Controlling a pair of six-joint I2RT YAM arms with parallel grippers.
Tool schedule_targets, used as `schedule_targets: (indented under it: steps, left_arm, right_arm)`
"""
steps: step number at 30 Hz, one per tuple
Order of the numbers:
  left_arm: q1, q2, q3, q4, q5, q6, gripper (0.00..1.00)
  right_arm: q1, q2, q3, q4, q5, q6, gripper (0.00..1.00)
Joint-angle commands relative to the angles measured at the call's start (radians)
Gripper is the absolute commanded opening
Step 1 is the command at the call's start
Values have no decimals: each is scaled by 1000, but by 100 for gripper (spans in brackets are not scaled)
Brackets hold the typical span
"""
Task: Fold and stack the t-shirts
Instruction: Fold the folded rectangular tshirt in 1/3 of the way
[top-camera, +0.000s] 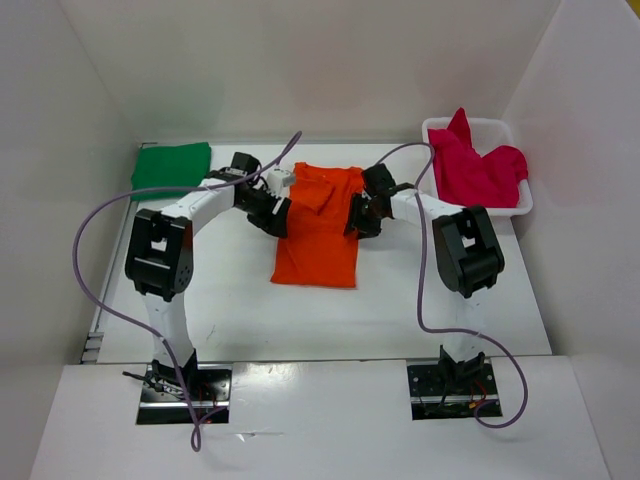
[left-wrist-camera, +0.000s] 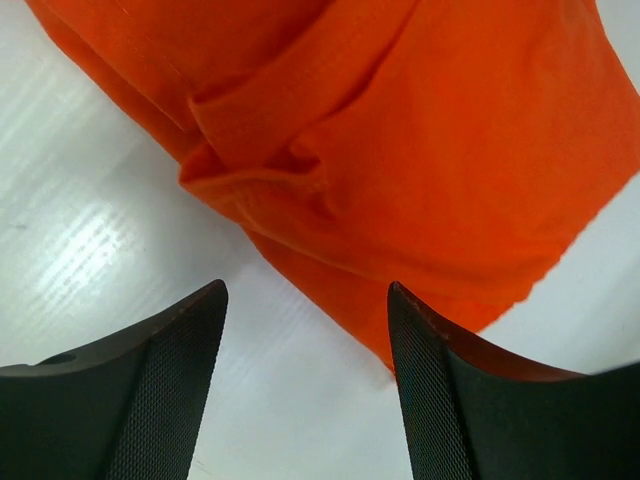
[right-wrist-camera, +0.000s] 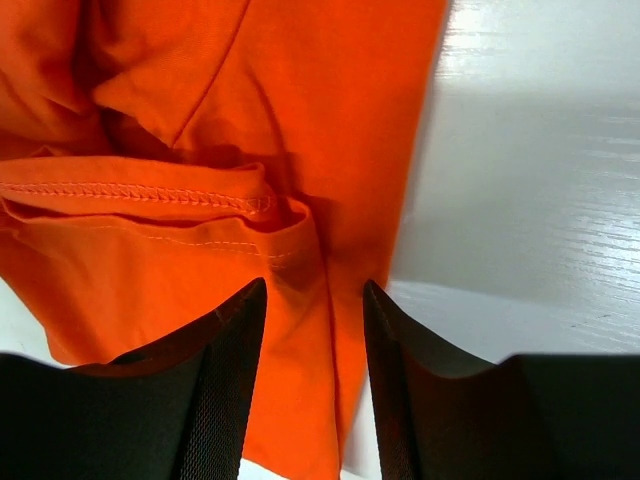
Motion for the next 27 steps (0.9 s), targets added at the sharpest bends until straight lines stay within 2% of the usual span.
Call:
schedule_targets:
  steps: [1, 8, 11, 12, 17, 19, 20, 24, 27]
  left_arm:
    - [6, 51, 65, 38, 34, -37, 73]
    - [6, 111, 101, 68, 34, -57, 71]
    - [6, 129, 112, 68, 34, -57, 63]
    - [6, 138, 121, 68, 34, -57, 60]
    - [6, 147, 121, 107, 45, -85, 47]
    - [-3, 147, 141, 116, 54, -96, 41]
    - [-3, 147, 141, 116, 54, -96, 32]
    - [-23, 147, 141, 116, 54, -96, 10]
    - [-23, 95, 128, 125, 54, -96, 9]
  right_arm:
    - [6, 15, 63, 45, -11, -25, 49]
    - [37, 65, 115, 23, 32, -25, 48]
    - [37, 95, 144, 11, 32, -25, 47]
    - [37, 107, 155, 11, 32, -34, 44]
    - [37, 96, 164, 2, 63, -34, 8]
    - [37, 60, 144, 2, 63, -25, 7]
    - [37, 50, 144, 2, 63, -25, 7]
    - [37, -5, 124, -20, 86, -16, 0]
    - [37, -80, 86, -20, 121, -6, 0]
